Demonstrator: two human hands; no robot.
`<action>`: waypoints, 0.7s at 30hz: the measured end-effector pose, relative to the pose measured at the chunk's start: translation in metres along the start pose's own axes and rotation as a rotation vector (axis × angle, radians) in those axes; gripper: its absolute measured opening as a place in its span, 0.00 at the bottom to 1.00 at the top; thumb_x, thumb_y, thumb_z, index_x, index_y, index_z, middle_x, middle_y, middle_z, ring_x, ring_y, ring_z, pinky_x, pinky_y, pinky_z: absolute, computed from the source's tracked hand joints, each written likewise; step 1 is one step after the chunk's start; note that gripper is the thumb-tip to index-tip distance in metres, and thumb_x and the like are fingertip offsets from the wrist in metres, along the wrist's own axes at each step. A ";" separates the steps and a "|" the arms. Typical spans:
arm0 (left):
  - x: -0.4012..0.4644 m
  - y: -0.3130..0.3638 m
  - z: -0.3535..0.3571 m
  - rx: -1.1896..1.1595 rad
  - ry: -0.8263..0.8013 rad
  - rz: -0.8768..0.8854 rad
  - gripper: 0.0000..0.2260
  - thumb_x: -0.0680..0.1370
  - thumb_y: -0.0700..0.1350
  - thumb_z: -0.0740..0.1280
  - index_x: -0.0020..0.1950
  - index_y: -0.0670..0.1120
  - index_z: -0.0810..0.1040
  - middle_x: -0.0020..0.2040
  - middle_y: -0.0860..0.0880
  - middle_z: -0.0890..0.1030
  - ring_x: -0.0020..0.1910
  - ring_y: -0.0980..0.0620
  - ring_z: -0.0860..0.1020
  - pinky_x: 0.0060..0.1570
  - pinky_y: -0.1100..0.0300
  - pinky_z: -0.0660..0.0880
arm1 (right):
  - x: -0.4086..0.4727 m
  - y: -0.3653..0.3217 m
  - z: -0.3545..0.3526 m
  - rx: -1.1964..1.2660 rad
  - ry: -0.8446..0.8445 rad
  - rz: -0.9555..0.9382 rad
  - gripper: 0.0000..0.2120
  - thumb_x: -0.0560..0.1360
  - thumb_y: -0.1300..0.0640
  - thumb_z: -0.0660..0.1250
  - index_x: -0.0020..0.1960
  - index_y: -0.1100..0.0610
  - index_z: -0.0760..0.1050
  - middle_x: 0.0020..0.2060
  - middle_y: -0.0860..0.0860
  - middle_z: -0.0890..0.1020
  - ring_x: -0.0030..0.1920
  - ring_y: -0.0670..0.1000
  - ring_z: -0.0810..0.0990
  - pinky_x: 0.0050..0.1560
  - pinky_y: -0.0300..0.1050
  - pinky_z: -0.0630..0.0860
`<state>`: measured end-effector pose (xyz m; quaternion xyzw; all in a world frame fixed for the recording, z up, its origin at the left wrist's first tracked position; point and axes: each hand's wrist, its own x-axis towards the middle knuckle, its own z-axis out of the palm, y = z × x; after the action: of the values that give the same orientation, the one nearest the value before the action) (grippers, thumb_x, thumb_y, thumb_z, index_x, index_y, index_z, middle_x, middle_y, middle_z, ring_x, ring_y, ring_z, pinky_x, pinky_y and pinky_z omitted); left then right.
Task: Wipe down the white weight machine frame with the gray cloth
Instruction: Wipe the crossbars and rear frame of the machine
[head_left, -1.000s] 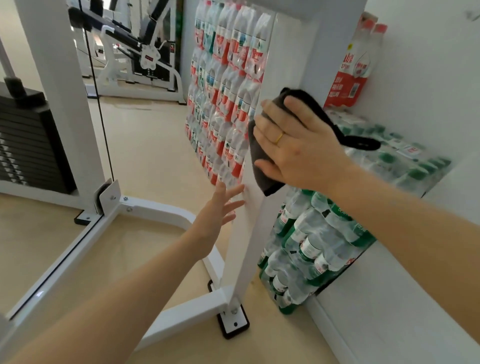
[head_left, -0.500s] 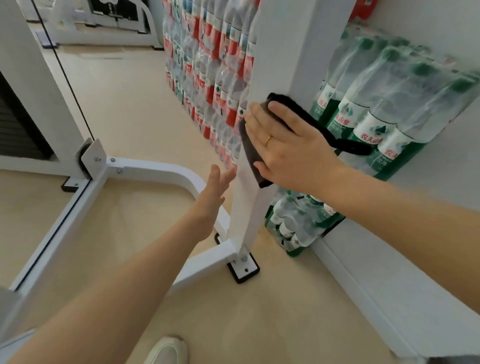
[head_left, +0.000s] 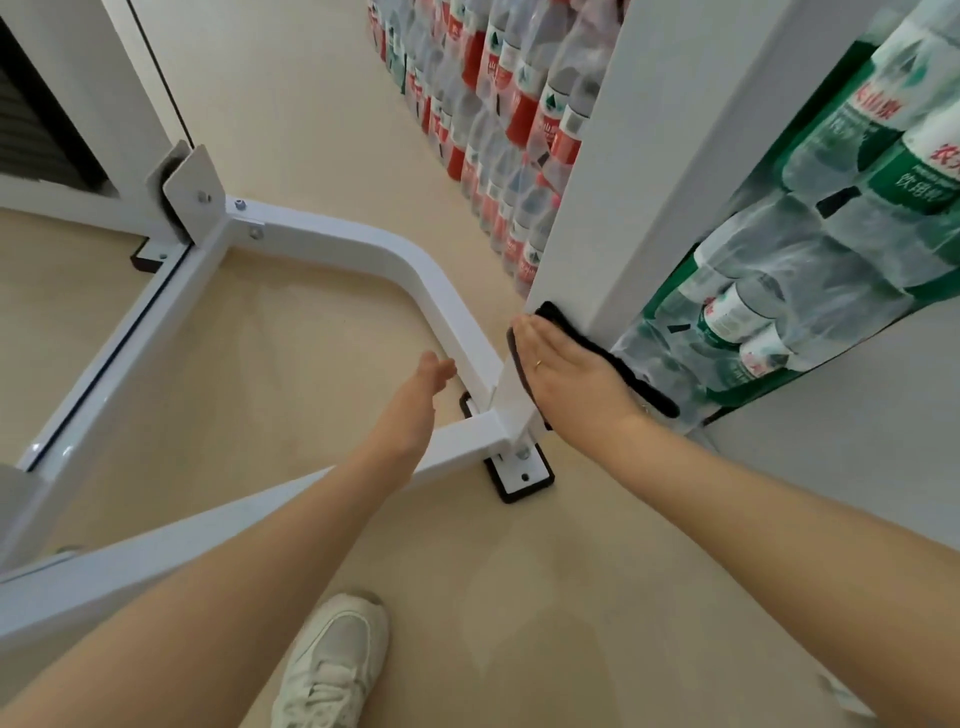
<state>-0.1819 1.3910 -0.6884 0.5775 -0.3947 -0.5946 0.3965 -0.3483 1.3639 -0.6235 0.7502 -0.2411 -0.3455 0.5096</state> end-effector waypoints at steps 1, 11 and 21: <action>0.003 -0.006 -0.007 0.070 0.024 0.001 0.21 0.81 0.56 0.46 0.69 0.50 0.68 0.69 0.53 0.69 0.68 0.56 0.65 0.69 0.54 0.58 | -0.004 0.006 0.002 -0.004 0.059 0.057 0.28 0.79 0.54 0.51 0.73 0.69 0.51 0.73 0.62 0.58 0.74 0.61 0.50 0.63 0.61 0.31; 0.034 -0.096 -0.033 1.252 -0.051 -0.035 0.25 0.75 0.56 0.64 0.70 0.50 0.64 0.66 0.47 0.69 0.64 0.45 0.68 0.61 0.52 0.62 | 0.034 -0.061 0.013 -0.001 -0.143 -0.017 0.31 0.80 0.49 0.48 0.73 0.69 0.47 0.73 0.64 0.53 0.73 0.65 0.48 0.61 0.66 0.30; 0.041 -0.134 -0.050 1.363 0.022 0.025 0.23 0.75 0.52 0.66 0.67 0.48 0.65 0.62 0.47 0.71 0.60 0.45 0.69 0.56 0.53 0.64 | 0.066 -0.116 0.025 0.066 -0.286 -0.249 0.33 0.80 0.46 0.51 0.74 0.67 0.44 0.74 0.63 0.49 0.74 0.65 0.44 0.66 0.64 0.33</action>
<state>-0.1351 1.4023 -0.8296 0.6996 -0.6837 -0.2028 -0.0449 -0.3237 1.3448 -0.7558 0.7338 -0.2275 -0.5011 0.3985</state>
